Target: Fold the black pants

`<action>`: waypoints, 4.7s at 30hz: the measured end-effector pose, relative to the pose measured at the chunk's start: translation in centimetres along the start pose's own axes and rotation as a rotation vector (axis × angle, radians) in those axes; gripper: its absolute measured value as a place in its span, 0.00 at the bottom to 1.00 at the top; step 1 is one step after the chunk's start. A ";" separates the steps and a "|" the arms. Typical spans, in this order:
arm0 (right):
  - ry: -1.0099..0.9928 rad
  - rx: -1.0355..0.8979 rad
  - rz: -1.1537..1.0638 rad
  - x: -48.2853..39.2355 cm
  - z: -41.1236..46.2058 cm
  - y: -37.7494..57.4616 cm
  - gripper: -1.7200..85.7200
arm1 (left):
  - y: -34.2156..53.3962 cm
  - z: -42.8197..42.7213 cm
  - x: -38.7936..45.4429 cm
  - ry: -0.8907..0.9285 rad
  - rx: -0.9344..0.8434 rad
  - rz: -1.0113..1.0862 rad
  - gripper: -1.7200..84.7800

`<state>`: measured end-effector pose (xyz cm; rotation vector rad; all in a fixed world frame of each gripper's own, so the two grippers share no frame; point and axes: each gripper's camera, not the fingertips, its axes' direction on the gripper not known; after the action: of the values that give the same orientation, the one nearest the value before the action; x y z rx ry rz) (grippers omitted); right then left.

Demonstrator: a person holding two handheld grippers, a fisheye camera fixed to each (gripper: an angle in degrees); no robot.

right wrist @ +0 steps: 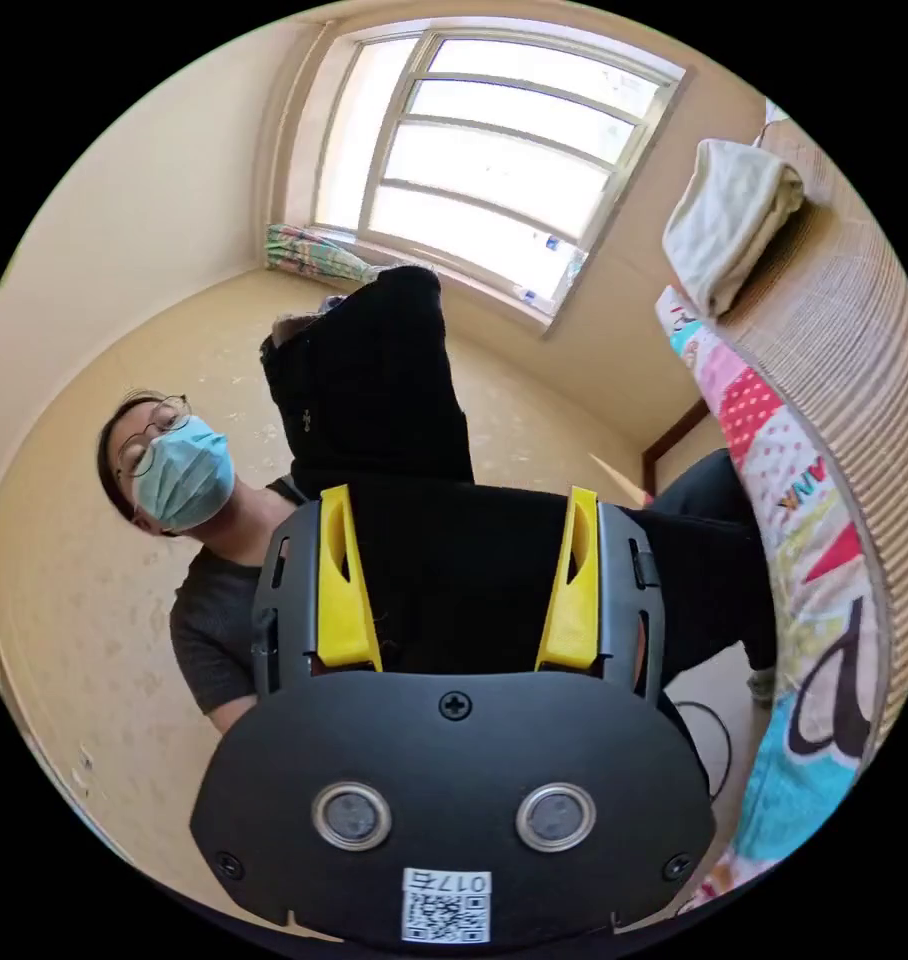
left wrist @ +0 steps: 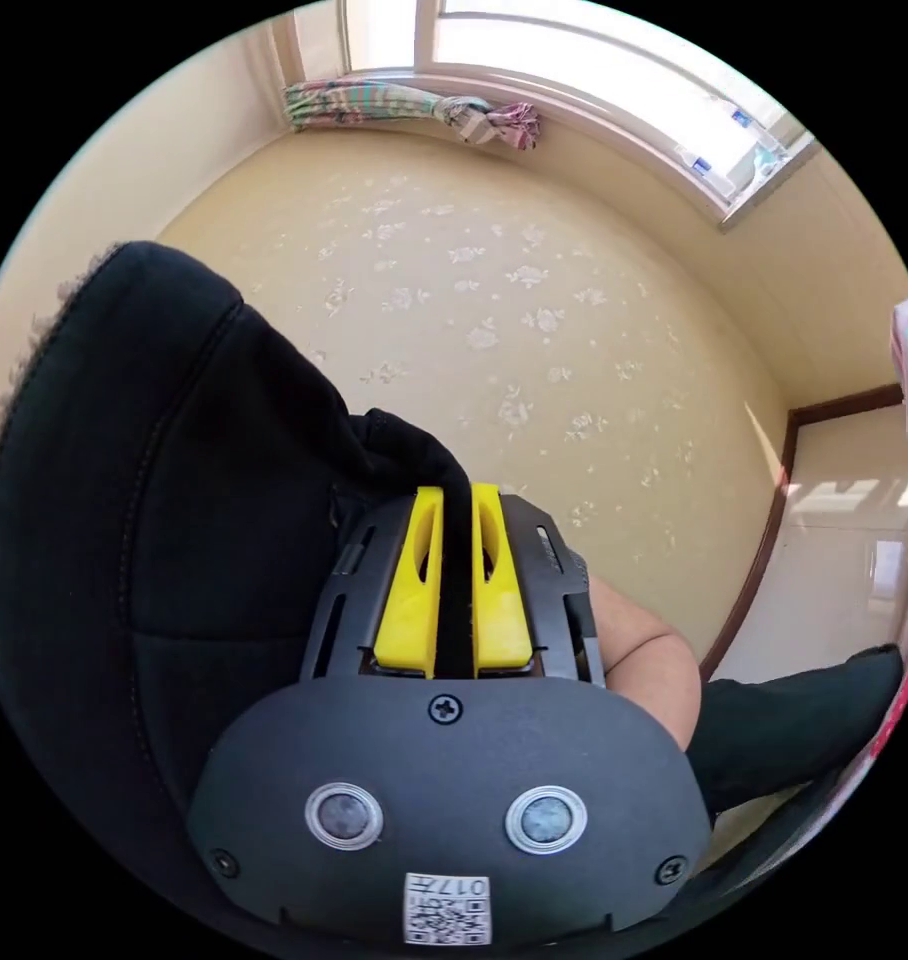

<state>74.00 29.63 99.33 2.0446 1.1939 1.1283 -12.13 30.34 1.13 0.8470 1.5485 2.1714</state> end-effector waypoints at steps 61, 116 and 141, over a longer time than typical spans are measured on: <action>1.396 0.617 0.606 6.5 -25.6 -17.5 0.02 | 50.5 -71.0 -3.1 -2.538 -1.341 -1.852 0.02; 1.246 0.616 0.580 -5.9 -9.1 8.9 0.17 | 36.2 -23.1 16.7 -2.429 -0.909 -1.621 0.01; 1.258 0.760 0.488 -11.5 -12.9 10.7 0.12 | 35.7 -30.9 4.3 -2.020 -0.767 -1.776 0.15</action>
<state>64.76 14.62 109.51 2.1449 1.9233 2.7770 -33.00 -2.19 28.66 0.4193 -0.0967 -0.0817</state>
